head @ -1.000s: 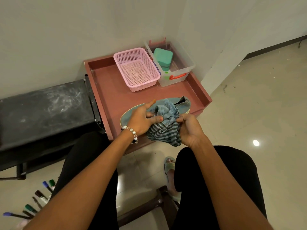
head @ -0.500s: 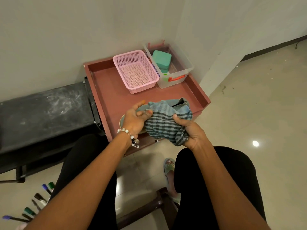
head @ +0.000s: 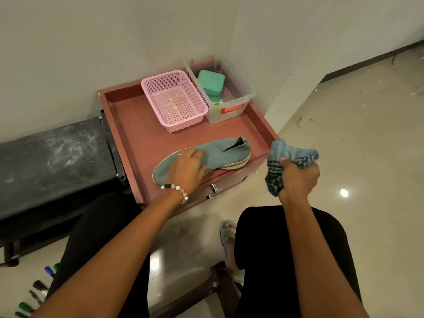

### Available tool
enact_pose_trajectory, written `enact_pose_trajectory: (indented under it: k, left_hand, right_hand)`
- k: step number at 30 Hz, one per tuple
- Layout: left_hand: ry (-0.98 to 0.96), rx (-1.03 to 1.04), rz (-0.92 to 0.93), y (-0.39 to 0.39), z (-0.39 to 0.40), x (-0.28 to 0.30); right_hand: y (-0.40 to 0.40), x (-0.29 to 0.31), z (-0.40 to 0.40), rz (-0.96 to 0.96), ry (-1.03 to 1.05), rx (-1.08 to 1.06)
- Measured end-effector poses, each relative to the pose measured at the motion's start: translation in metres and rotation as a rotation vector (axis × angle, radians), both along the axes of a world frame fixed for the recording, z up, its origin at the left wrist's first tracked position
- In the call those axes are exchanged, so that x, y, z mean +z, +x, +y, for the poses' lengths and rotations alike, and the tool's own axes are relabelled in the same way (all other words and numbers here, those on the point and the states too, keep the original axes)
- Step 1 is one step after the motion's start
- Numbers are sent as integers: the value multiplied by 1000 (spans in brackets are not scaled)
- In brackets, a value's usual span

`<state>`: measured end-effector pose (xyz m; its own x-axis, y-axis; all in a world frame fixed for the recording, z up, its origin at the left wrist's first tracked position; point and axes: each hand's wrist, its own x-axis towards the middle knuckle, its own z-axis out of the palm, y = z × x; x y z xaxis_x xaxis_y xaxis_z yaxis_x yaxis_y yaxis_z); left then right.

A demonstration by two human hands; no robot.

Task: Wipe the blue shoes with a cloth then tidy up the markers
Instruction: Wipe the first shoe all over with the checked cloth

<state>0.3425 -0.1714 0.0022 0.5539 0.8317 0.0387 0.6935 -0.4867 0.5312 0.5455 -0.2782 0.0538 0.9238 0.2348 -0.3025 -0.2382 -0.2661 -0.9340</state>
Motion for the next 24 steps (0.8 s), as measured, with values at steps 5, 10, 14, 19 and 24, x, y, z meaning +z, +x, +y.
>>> enact_pose_trajectory:
  k: [5, 10, 14, 19, 24]
  left_hand:
    - [203, -254, 495, 26, -7, -25]
    - [127, -169, 566, 25, -11, -52]
    - [106, -153, 507, 27, -12, -55]
    - [90, -153, 503, 27, -10, -52]
    - [66, -155, 497, 25, -8, -54]
  right_hand:
    - [-36, -39, 29, -539, -243, 485]
    - [-71, -79, 40, -876, -502, 903]
    - [-52, -67, 39, -1037, -489, 1183]
    - [8, -44, 42, -1251, -678, 1410]
    - [-62, -66, 44, -948, -585, 1078]
